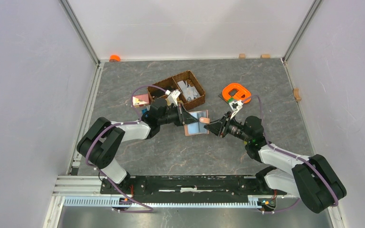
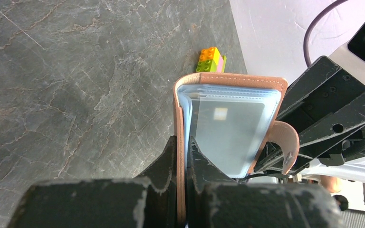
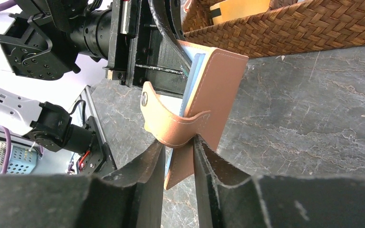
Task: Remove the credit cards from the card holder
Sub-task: Remove the credit card from the card holder.
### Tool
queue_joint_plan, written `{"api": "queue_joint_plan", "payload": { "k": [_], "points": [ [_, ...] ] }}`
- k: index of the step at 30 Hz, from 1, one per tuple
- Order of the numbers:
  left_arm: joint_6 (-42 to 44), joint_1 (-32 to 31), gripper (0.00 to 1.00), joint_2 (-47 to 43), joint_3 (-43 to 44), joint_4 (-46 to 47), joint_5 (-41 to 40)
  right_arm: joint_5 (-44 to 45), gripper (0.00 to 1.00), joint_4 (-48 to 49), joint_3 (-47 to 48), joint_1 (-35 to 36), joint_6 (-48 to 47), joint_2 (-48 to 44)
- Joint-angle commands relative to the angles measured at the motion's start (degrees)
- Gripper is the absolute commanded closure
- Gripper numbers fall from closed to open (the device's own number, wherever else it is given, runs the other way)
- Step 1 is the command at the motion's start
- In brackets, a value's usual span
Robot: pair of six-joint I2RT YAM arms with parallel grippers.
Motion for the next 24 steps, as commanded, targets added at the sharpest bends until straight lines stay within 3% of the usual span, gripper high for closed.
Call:
{"api": "queue_joint_plan", "payload": {
  "k": [1, 12, 24],
  "points": [
    [-0.51, -0.17, 0.98, -1.17, 1.78, 4.37, 1.52, -0.84, 0.71, 3.16, 0.48, 0.35, 0.24, 0.50],
    [-0.86, -0.17, 0.98, -0.71, 1.87, 5.13, 2.12, -3.35, 0.75, 8.45, -0.35, 0.42, 2.26, 0.72],
    [-0.86, -0.23, 0.98, -0.94, 1.88, 5.16, 2.09, 0.54, 0.81, 0.09, 1.42, 0.64, -1.11, 1.08]
  ]
}}
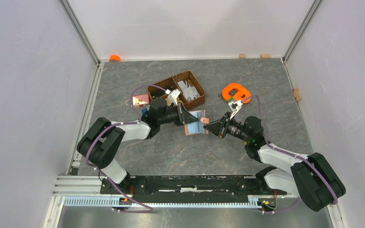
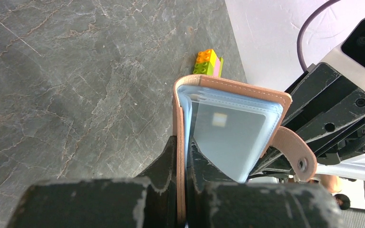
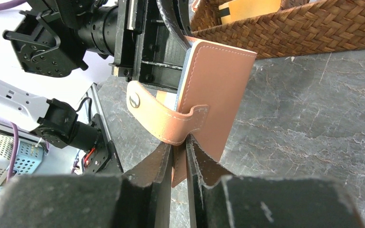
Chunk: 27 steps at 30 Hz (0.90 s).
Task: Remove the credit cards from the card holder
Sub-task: Remove the credit card from the card holder.
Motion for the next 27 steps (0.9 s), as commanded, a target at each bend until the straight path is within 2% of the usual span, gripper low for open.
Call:
{"api": "queue_joint_plan", "payload": {
  "k": [1, 3, 6, 17, 22, 27],
  "points": [
    [-0.82, -0.24, 0.98, -1.01, 1.90, 3.56, 1.71, 1.98, 0.82, -3.48, 1.78, 0.35, -2.40, -0.09],
    [-0.62, -0.32, 0.98, -1.02, 1.88, 3.14, 1.34, 2.50, 0.81, -4.48, 1.95, 0.36, -2.85, -0.04],
    [0.81, -0.37, 0.98, -2.21, 1.71, 0.78, -0.47, 3.48, 0.73, -5.83, 2.15, 0.37, -3.40, -0.14],
    [1.98, -1.11, 0.98, -2.61, 2.04, -1.27, -2.19, 3.71, 0.58, -5.71, 2.52, 0.96, -3.48, 1.08],
    [4.71, -1.81, 0.98, -3.83, 2.95, -6.65, -5.42, 3.96, 0.48, -5.82, 2.59, 1.45, -3.61, 1.09],
    [5.14, -2.10, 0.98, -4.49, 2.93, -7.51, -6.57, 4.38, 0.45, -6.09, 2.82, 2.02, -3.94, 1.43]
  ]
}}
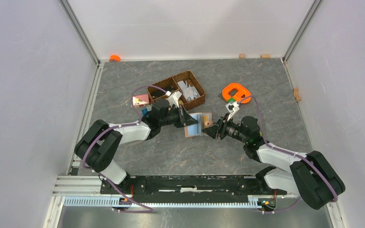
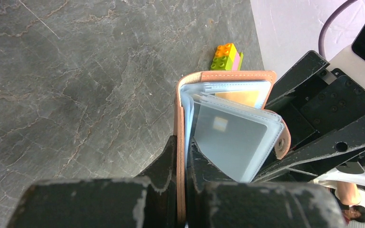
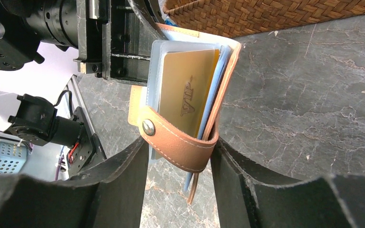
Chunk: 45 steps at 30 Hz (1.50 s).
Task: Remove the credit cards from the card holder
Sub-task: Remove the credit card from the card holder.
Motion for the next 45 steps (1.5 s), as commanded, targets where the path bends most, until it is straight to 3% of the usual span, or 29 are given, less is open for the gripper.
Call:
{"api": "queue_joint_plan", "payload": {
  "k": [1, 17, 18, 22, 26, 29, 32, 35, 36, 39, 42, 45],
  "points": [
    [2.69, -0.46, 0.98, -2.52, 2.53, -0.18, -1.97, 1.17, 0.45, 0.30, 2.46, 0.77, -1.21, 0.57],
    [3.16, -1.93, 0.98, -2.87, 2.92, 0.50, -1.47, 4.77, 0.42, -2.70, 4.04, 3.17, -2.78, 3.42],
    [2.92, -2.15, 0.98, -2.69, 2.99, 1.05, -0.94, 4.98, 0.44, -2.80, 4.03, 3.25, -2.82, 3.50],
    [1.54, -2.66, 0.98, -1.89, 3.07, 4.61, 2.02, 6.17, 0.66, -3.47, 4.16, 3.26, -3.16, 3.86],
    [1.43, -3.40, 0.96, -1.17, 3.61, 5.45, 3.41, 6.98, 0.80, -4.43, 4.44, 3.26, -3.48, 3.80],
    [2.36, -4.14, 0.77, -1.41, 4.06, 4.70, 3.25, 8.71, 0.90, -6.90, 5.09, 3.30, -4.28, 3.39],
    [5.02, -5.73, 0.50, -2.51, 4.91, 2.07, 1.62, 11.92, 0.93, -9.77, 5.57, 3.35, -5.05, 2.45],
    [7.54, -7.50, 0.32, -3.35, 5.34, 0.37, -0.66, 15.38, 0.97, -12.53, 6.11, 3.76, -5.99, 1.36],
    [7.83, -7.90, 0.19, -3.39, 5.37, 0.27, -1.09, 16.92, 0.98, -13.41, 6.33, 4.10, -6.38, 0.95],
    [8.23, -8.42, 0.01, -2.77, 5.73, 0.23, -1.47, 22.71, 1.00, -17.20, 7.69, 6.02, -8.24, -0.06],
    [8.52, -8.73, 0.00, -1.80, 6.23, -0.44, -1.86, 26.86, 1.00, -19.11, 8.69, 8.54, -9.50, -0.89],
    [8.60, -8.74, 0.08, -0.92, 6.84, -2.19, -3.48, 28.80, 1.00, -20.18, 9.45, 10.45, -10.47, -1.54]
  ]
}}
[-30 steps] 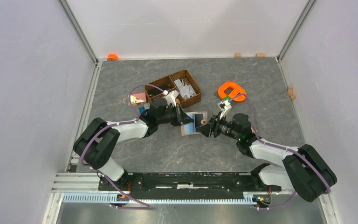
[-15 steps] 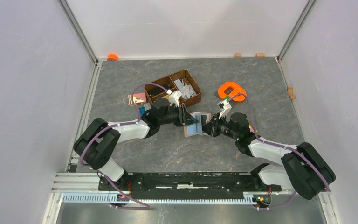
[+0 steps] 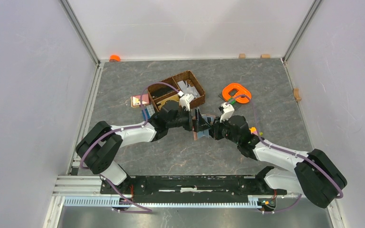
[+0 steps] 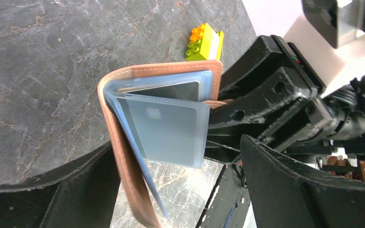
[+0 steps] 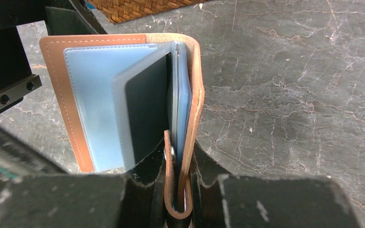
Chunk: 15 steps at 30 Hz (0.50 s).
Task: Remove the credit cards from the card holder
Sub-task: Remove the credit card from the card holder.
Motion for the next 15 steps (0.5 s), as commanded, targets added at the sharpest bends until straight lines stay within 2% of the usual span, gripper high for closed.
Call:
{"api": "queue_joint_plan", "payload": {
  "k": [1, 3, 7, 15],
  "points": [
    [2.13, -0.66, 0.11, -0.24, 3.01, -0.72, -1.94, 6.33, 1.00, -0.95, 3.33, 2.29, -2.94, -2.07],
    [2.24, -0.42, 0.16, -0.14, 3.31, -2.37, -3.49, 7.97, 1.00, -1.39, 3.51, 2.64, -3.29, -2.84],
    [1.24, 1.24, 0.18, -0.13, 3.15, -3.65, -3.95, 9.11, 1.00, -2.37, 3.47, 2.91, -3.74, -4.86],
    [-2.53, 6.87, 0.22, -1.23, -0.32, 1.28, 0.45, 13.06, 1.00, -7.04, 5.05, 2.93, -5.54, -7.55]
  ]
}}
